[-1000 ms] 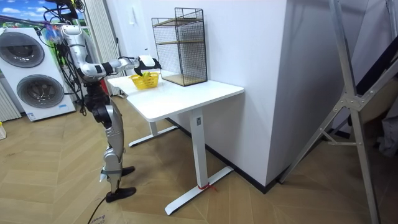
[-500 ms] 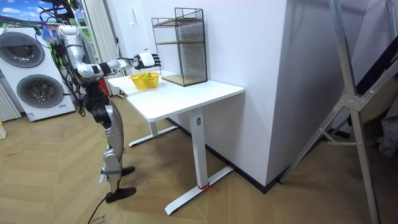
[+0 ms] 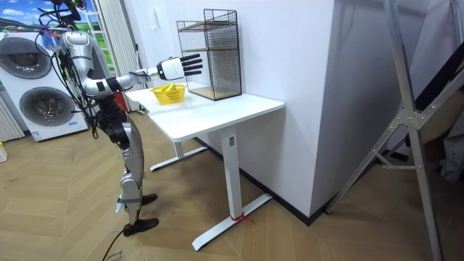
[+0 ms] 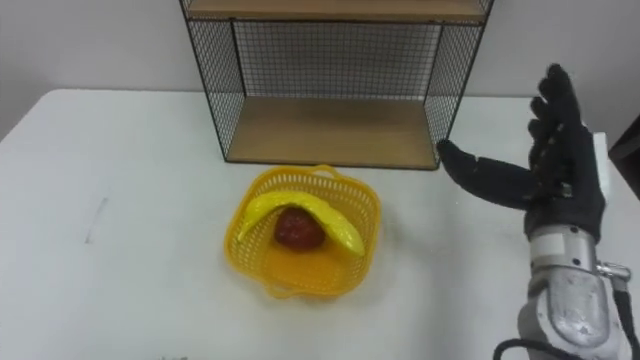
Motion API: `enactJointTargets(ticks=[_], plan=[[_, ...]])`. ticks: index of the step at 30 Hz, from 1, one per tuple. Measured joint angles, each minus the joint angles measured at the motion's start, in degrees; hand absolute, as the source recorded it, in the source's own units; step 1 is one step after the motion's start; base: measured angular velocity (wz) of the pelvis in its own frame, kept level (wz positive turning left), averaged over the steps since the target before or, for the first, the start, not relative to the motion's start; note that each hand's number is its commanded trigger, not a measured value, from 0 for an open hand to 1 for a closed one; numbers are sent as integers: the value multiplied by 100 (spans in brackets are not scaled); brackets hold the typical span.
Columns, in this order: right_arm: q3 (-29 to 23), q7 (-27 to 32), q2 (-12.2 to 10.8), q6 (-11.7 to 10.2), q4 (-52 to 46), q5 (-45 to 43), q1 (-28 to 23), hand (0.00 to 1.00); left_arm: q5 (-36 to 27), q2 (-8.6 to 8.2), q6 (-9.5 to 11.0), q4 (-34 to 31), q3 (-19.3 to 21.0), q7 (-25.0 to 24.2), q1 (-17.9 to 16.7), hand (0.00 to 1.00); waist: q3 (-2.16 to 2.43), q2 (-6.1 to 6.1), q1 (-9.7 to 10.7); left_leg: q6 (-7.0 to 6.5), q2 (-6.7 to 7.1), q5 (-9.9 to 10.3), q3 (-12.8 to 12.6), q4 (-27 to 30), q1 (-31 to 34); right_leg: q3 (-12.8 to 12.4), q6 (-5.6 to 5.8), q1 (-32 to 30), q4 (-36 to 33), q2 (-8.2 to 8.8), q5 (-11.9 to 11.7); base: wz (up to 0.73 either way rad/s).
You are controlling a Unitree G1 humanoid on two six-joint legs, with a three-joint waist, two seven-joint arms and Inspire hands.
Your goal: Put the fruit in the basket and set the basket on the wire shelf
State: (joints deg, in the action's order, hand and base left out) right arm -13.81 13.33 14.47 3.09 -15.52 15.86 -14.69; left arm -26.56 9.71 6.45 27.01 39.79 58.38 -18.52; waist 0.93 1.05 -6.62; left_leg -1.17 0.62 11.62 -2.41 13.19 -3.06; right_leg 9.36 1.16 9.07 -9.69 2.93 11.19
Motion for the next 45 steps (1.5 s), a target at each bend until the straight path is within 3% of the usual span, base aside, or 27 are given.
enactJointTargets(ticks=[5, 9, 15, 20, 23, 27, 29, 35, 41, 45], plan=[[-204, 309, -12, 1, 216, 20, -258, 0, 311, -13, 37, -1395, 59, 656, 16, 0, -7, 4, -1, -3, 11, -7, 13, 56, 42, 6, -2, -14, 26, 7, 6, 1], [-136, 262, -76, -1, 220, -157, -311, 0, 704, -33, 42, -2175, -10, 629, 20, 0, -13, -4, 43, -3, 17, -6, 12, 71, 65, -1, -5, -24, 25, 11, 17, 0], [36, 210, -154, -91, 487, -283, -341, 0, 1290, -34, 78, -2943, -846, 251, 27, 0, -27, 3, 115, -12, 24, -10, 32, 94, 72, 23, -2, -3, 25, 12, 19, 3], [68, 168, -270, -522, 821, -267, -316, 0, 1849, -24, 271, -3028, -1462, -389, 145, 0, -80, 41, 330, -8, 23, -9, 98, 126, 147, 99, -3, -45, 13, 6, 17, 5], [187, -12, -378, -604, 1007, -274, -317, 0, 1849, -28, 273, -3028, -2019, -829, 179, 0, -103, 55, 394, -5, 16, -11, 65, 119, 160, 67, -4, -83, 3, 0, 17, -5], [298, -153, -517, -689, 1065, -198, -317, 0, 1794, -30, 334, -3028, -2441, -1479, 220, 0, -123, 73, 474, -7, 13, -12, 7, 121, 182, 11, -5, -105, -12, 0, 15, -7], [402, -203, -553, -813, 1191, -163, -312, 0, 1485, -38, 401, -3005, -2749, -1924, 305, 0, -142, 39, 514, -8, 14, -12, 6, 102, 137, 1, -4, -75, -11, 1, 15, 0], [713, -468, -603, -865, 1237, 89, -231, 0, 311, -135, 486, -2912, -3435, -2932, 322, 0, -179, -28, 533, -8, 8, -12, -74, 37, 130, -73, -4, -114, -9, 1, 15, -4], [1067, -754, -683, -868, 1457, 152, -162, 0, -215, -229, 481, -2624, -3904, -4065, 267, 0, -150, -137, 591, -8, 7, -12, -71, 34, 142, -69, -4, -133, -11, -1, 15, -1], [1264, -825, -715, -870, 1491, 396, -37, 0, -448, -234, 482, -2490, -4127, -4495, 270, 0, -141, -156, 625, -8, 10, -12, -81, 47, 123, -134, -3, -107, -6, -1, 14, 0]])
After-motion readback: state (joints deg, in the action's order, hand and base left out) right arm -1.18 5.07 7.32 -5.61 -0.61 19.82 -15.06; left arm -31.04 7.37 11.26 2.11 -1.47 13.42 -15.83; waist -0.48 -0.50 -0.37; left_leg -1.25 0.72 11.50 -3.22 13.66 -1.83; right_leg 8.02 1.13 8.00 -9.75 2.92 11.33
